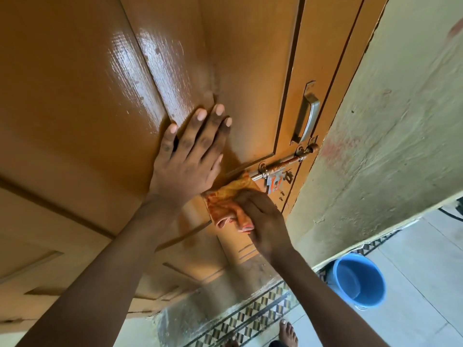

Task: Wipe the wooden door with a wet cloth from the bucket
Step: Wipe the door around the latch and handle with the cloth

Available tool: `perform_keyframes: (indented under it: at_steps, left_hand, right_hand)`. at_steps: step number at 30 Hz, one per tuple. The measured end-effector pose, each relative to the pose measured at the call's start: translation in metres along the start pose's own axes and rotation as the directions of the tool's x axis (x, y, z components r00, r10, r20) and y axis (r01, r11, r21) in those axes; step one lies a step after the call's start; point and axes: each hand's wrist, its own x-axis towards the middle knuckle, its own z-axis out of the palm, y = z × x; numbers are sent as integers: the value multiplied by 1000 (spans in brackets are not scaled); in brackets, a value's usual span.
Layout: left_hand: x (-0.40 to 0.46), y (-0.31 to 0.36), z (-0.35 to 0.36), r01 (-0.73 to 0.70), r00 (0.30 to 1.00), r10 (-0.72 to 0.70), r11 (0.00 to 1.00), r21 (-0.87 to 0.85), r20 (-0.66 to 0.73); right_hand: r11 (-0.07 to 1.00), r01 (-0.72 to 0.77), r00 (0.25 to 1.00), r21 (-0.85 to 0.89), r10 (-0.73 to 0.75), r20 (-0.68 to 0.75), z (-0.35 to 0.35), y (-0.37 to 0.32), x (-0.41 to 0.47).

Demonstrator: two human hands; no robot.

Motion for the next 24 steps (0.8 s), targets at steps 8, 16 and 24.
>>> perform_keyframes:
  at_steps: [8, 16, 24]
  left_hand:
    - [1, 2, 2, -5, 999, 5, 1000, 0, -35]
    - [0, 3, 5, 2, 999, 1, 999, 49, -47]
    - [2, 2, 7, -6, 998, 14, 994, 113, -68]
  right_hand:
    - [840, -418, 607, 346, 542, -582, -20, -17, 26]
    - [932, -218, 976, -290, 207, -70, 16, 27, 16]
    - [916, -220, 958, 335, 137, 253, -42, 24, 30]
